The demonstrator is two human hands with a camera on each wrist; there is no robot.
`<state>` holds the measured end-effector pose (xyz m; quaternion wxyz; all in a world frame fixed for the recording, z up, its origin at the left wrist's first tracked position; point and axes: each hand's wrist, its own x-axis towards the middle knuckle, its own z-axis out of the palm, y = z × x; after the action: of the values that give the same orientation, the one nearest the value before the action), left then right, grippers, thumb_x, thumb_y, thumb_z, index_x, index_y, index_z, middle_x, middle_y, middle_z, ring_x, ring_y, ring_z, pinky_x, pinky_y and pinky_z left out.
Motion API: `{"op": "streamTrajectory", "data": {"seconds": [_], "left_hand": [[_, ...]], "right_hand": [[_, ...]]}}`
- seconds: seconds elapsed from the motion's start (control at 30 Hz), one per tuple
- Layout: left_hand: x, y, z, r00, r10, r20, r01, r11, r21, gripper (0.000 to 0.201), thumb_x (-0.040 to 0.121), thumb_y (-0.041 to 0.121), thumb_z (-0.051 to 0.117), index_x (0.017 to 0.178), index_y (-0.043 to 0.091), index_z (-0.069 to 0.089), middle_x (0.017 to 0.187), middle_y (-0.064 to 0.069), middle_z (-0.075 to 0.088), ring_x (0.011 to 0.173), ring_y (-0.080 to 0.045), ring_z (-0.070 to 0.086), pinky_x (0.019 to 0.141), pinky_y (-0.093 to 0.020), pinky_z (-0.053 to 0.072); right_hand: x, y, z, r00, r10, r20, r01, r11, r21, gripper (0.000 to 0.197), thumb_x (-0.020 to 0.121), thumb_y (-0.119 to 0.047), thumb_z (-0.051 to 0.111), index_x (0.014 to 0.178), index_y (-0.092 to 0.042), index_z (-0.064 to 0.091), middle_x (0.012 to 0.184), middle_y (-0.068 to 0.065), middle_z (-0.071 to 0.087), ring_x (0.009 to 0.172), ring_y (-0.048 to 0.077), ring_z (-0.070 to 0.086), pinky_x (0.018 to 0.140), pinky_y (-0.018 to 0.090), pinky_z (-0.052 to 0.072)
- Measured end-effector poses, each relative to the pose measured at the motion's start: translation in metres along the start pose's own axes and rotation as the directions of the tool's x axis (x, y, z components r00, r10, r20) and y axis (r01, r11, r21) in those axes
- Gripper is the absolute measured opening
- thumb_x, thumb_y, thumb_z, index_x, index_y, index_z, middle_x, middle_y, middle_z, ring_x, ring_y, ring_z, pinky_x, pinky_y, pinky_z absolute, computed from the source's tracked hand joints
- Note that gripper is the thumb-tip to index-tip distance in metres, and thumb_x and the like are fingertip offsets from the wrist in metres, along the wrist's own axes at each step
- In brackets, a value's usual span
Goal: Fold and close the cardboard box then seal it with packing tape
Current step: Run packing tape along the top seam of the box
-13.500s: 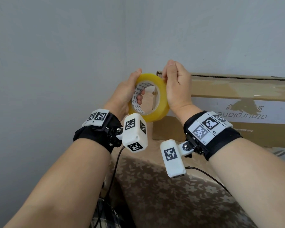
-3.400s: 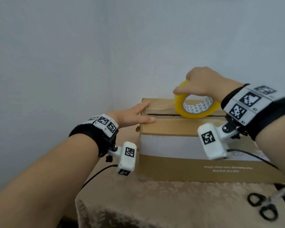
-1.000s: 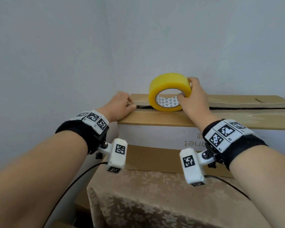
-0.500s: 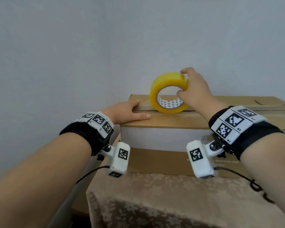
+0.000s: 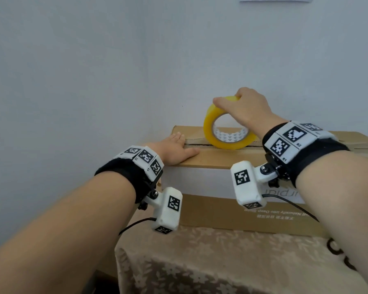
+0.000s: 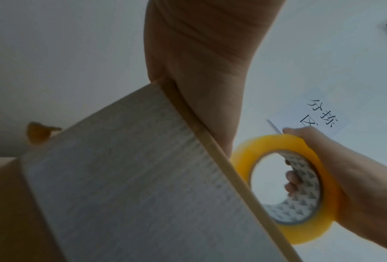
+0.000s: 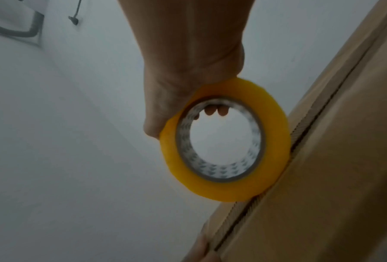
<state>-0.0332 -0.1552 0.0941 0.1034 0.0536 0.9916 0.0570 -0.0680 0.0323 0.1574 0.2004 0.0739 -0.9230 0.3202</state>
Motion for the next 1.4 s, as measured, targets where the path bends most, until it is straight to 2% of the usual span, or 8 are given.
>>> {"op": "streamTrajectory", "data": {"seconds": [0.2,0.37,0.47,0.57,0.7,1.0,1.17,1.4], "left_hand": [[0.003,0.001,-0.002,1.0,-0.009,0.021,0.007,0.996,0.085,0.079,0.095,0.06,0.017,0.15,0.007,-0.003,0.158,-0.009,-0.008,0.146,-0.019,-0.006,0.118,-0.035,0.0],[0.004,0.009,-0.005,0.995,-0.089,0.032,0.084,0.984,0.155,0.08,0.093,0.063,0.013,0.15,0.01,-0.003,0.159,-0.006,-0.008,0.146,-0.018,-0.005,0.119,-0.043,-0.001],[0.005,0.028,-0.004,0.995,-0.092,0.038,0.083,0.979,0.188,0.084,0.092,0.066,0.013,0.15,0.009,-0.001,0.159,-0.008,-0.006,0.147,-0.02,-0.002,0.118,-0.043,0.0],[0.004,0.056,-0.001,0.996,-0.036,0.077,0.022,0.985,0.172,0.085,0.091,0.068,0.013,0.151,0.009,0.001,0.159,-0.01,-0.005,0.147,-0.021,0.0,0.118,-0.042,0.001],[0.001,0.058,-0.004,0.996,0.019,0.091,-0.029,0.993,0.113,0.076,0.095,0.061,0.014,0.151,0.011,0.002,0.159,-0.007,-0.005,0.147,-0.02,0.0,0.118,-0.04,0.0],[-0.005,0.006,-0.003,0.999,-0.033,0.012,0.03,0.983,0.183,0.07,0.097,0.056,0.009,0.15,0.01,0.011,0.159,-0.008,0.006,0.146,-0.019,0.006,0.117,-0.043,0.001],[0.0,0.02,0.002,0.997,-0.072,0.013,0.069,0.984,0.164,0.078,0.095,0.06,0.013,0.149,0.003,0.01,0.158,-0.014,0.007,0.146,-0.026,0.006,0.118,-0.044,0.007],[0.007,0.038,0.003,0.998,-0.063,0.031,0.06,0.994,0.089,0.081,0.094,0.061,0.017,0.149,0.002,0.009,0.156,-0.02,0.005,0.145,-0.03,0.007,0.117,-0.046,0.01]], "right_hand": [[-0.004,0.022,-0.028,0.999,-0.04,0.029,0.048,0.904,-0.424,0.062,0.076,-0.063,0.06,0.11,-0.011,0.053,0.095,0.006,0.058,0.091,0.028,0.054,0.074,0.037,0.045],[-0.006,0.035,-0.037,0.997,-0.067,0.046,0.076,0.966,-0.246,0.059,0.077,-0.073,0.049,0.101,-0.02,0.059,0.104,0.006,0.054,0.098,0.029,0.051,0.08,0.039,0.046],[-0.012,0.047,-0.033,0.997,-0.047,0.058,0.055,0.987,-0.148,0.063,0.082,-0.072,0.045,0.113,-0.019,0.057,0.106,0.005,0.059,0.097,0.025,0.053,0.08,0.037,0.044],[-0.017,0.045,-0.025,0.996,-0.053,0.071,0.068,0.975,-0.213,0.075,0.078,-0.079,0.037,0.125,-0.022,0.051,0.116,0.01,0.054,0.11,0.033,0.049,0.089,0.045,0.045],[-0.018,0.039,-0.02,0.999,-0.01,0.045,0.021,0.967,-0.256,0.062,0.087,-0.065,0.044,0.131,-0.022,0.047,0.124,0.013,0.048,0.119,0.036,0.039,0.086,0.041,0.039],[-0.017,0.049,-0.026,0.999,0.04,0.016,-0.038,0.994,-0.102,0.063,0.078,-0.072,0.044,0.114,-0.021,0.052,0.108,0.009,0.055,0.105,0.035,0.051,0.084,0.044,0.048],[-0.022,0.052,-0.031,0.999,0.013,0.048,-0.011,0.999,-0.032,0.075,0.083,-0.071,0.044,0.136,-0.017,0.04,0.128,0.01,0.047,0.12,0.032,0.043,0.095,0.042,0.041],[-0.033,0.07,-0.038,0.997,0.018,0.076,-0.034,0.977,0.212,0.069,0.083,-0.061,0.056,0.129,-0.011,0.041,0.109,0.004,0.052,0.094,0.02,0.051,0.075,0.029,0.038]]}}
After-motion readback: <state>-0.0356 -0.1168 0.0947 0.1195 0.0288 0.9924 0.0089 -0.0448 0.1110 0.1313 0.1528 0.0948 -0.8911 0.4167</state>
